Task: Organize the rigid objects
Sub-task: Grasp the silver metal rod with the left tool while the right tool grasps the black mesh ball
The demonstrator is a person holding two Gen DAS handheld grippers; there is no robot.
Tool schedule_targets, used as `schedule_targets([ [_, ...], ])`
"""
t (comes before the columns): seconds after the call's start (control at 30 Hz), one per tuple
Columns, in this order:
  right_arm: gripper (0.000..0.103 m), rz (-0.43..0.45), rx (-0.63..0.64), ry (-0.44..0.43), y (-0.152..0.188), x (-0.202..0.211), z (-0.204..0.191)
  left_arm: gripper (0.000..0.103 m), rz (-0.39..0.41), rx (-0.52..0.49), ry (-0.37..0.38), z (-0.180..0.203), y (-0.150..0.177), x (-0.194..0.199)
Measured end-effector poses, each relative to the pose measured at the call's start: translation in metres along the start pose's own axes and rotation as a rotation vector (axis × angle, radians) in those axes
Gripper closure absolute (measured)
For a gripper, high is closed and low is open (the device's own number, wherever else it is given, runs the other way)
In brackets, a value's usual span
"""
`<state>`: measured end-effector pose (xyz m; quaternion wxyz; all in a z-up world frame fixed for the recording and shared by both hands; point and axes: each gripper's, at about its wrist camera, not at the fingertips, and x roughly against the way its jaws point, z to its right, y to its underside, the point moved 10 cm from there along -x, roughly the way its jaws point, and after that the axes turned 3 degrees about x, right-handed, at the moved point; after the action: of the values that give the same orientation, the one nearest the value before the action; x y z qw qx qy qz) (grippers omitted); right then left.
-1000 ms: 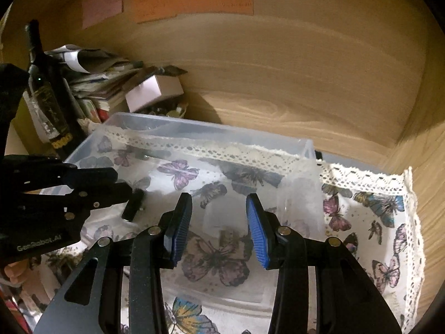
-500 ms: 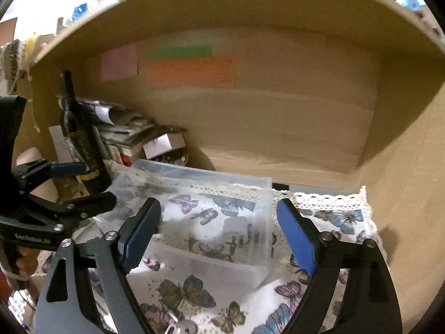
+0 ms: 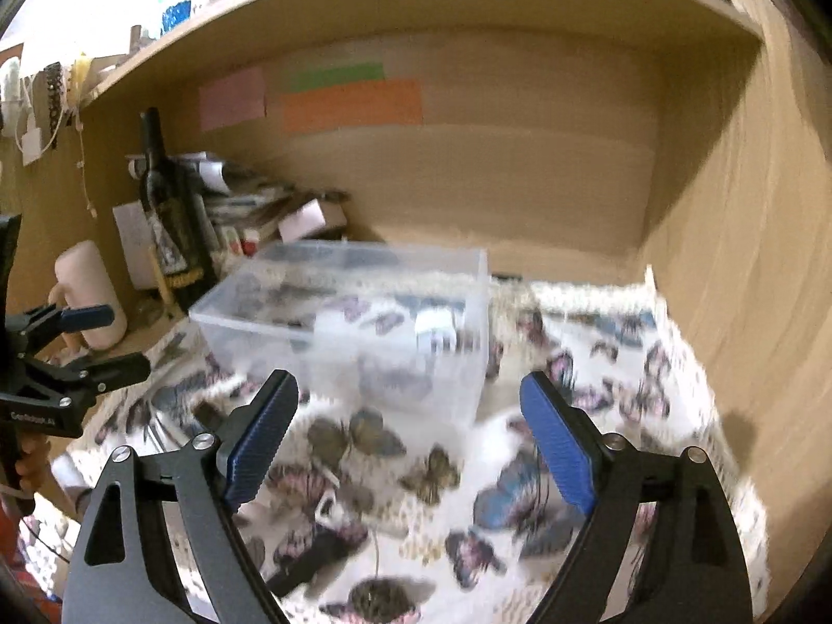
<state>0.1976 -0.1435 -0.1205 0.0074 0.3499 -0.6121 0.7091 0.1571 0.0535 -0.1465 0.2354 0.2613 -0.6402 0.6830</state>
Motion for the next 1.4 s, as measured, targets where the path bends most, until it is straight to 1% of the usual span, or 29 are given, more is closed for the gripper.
schedule_targets([
  [0.1, 0.017, -0.031, -0.028, -0.002, 0.021, -0.001, 0.004, 0.001, -0.059, 0.022, 0.012, 0.003, 0.024, -0.005],
  [0.2, 0.017, -0.071, -0.062, -0.021, 0.044, -0.002, 0.007, 0.001, -0.122, 0.043, 0.053, 0.012, 0.047, -0.011],
  [0.27, 0.017, -0.092, -0.072, -0.032, 0.058, -0.001, 0.007, 0.001, -0.15, 0.065, 0.079, 0.019, 0.06, -0.013],
  [0.37, 0.017, -0.104, -0.069, -0.032, 0.071, 0.001, 0.004, 0.002, -0.176, 0.103, 0.079, 0.024, 0.071, -0.018],
  [0.43, 0.018, -0.109, -0.069, -0.042, 0.08, 0.004, 0.001, 0.016, -0.198, 0.129, 0.089, 0.026, 0.073, -0.023],
  [0.5, 0.018, -0.117, -0.071, -0.061, 0.087, 0.005, -0.005, 0.021, -0.223, 0.148, 0.106, 0.03, 0.075, -0.03],
  [0.57, 0.018, -0.118, -0.065, -0.066, 0.091, 0.005, -0.009, 0.022, -0.222, 0.161, 0.102, 0.031, 0.073, -0.035],
  [0.6, 0.02, -0.121, -0.06, -0.064, 0.094, 0.004, -0.011, 0.023, -0.215, 0.163, 0.1, 0.032, 0.072, -0.036],
  [0.67, 0.025, -0.132, -0.051, -0.072, 0.099, 0.002, -0.015, 0.029, -0.21, 0.166, 0.115, 0.035, 0.069, -0.039],
  [0.73, 0.034, -0.145, -0.047, -0.081, 0.103, -0.001, -0.018, 0.037, -0.199, 0.168, 0.123, 0.036, 0.067, -0.041],
  [0.77, 0.036, -0.152, -0.044, -0.085, 0.106, -0.003, -0.019, 0.04, -0.193, 0.161, 0.118, 0.037, 0.066, -0.042],
  [0.83, 0.046, -0.16, -0.039, -0.087, 0.107, -0.005, -0.021, 0.05, -0.181, 0.146, 0.095, 0.034, 0.064, -0.045],
  [0.87, 0.048, -0.163, -0.037, -0.088, 0.108, -0.006, -0.022, 0.051, -0.18, 0.149, 0.092, 0.033, 0.063, -0.046],
  [0.9, 0.052, -0.166, -0.034, -0.085, 0.109, -0.008, -0.022, 0.055, -0.18, 0.15, 0.09, 0.032, 0.062, -0.047],
  [0.93, 0.059, -0.171, -0.034, -0.086, 0.109, -0.009, -0.023, 0.058, -0.179, 0.148, 0.088, 0.031, 0.062, -0.048],
  [1.03, 0.069, -0.175, -0.027, -0.081, 0.111, -0.011, -0.023, 0.064, -0.175, 0.144, 0.093, 0.027, 0.062, -0.047],
  [1.1, 0.073, -0.175, -0.023, -0.074, 0.111, -0.011, -0.022, 0.068, -0.17, 0.13, 0.085, 0.023, 0.063, -0.044],
  [1.23, 0.073, -0.172, -0.031, -0.08, 0.11, -0.01, -0.021, 0.075, -0.178, 0.103, 0.055, 0.013, 0.07, -0.037],
  [1.33, 0.073, -0.167, -0.029, -0.076, 0.109, -0.01, -0.021, 0.076, -0.187, 0.091, 0.034, 0.003, 0.074, -0.031],
  [1.4, 0.073, -0.165, -0.033, -0.077, 0.107, -0.01, -0.021, 0.076, -0.196, 0.094, 0.032, 0.0, 0.074, -0.03],
])
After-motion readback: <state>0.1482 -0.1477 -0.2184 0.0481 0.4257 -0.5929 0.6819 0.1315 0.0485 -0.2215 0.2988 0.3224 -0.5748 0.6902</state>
